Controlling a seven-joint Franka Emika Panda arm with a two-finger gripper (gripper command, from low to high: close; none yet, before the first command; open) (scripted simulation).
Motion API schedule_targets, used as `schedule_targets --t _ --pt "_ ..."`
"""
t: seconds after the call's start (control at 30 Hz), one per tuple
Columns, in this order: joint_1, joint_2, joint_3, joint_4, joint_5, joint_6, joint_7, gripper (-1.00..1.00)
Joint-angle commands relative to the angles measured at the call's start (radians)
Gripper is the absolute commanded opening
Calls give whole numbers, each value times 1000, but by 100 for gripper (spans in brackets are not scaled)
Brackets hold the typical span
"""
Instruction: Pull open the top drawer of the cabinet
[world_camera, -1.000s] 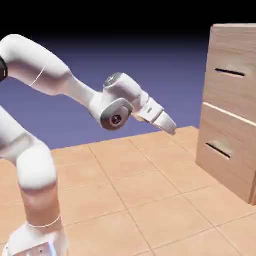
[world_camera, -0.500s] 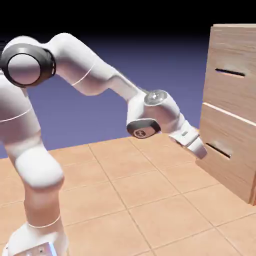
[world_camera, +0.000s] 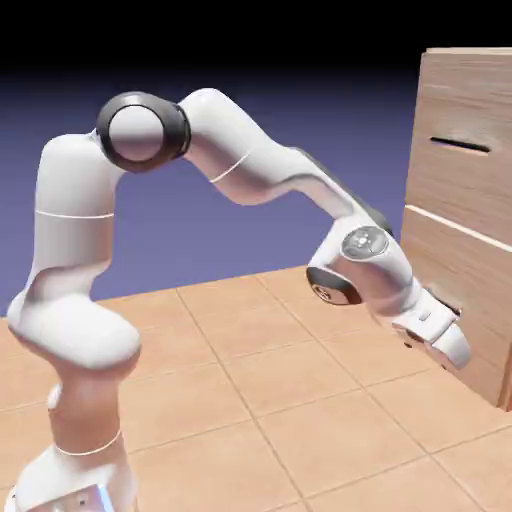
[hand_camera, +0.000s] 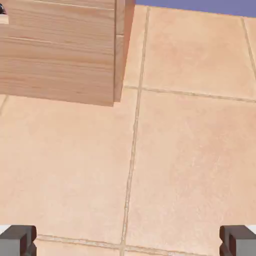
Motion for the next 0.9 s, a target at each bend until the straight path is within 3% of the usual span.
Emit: schedule_targets --t 0.0,0.87 --pt "19 27 -26 18 39 -5 -44 0" --pt "507 724 -700 496 1040 -132 -1174 0"
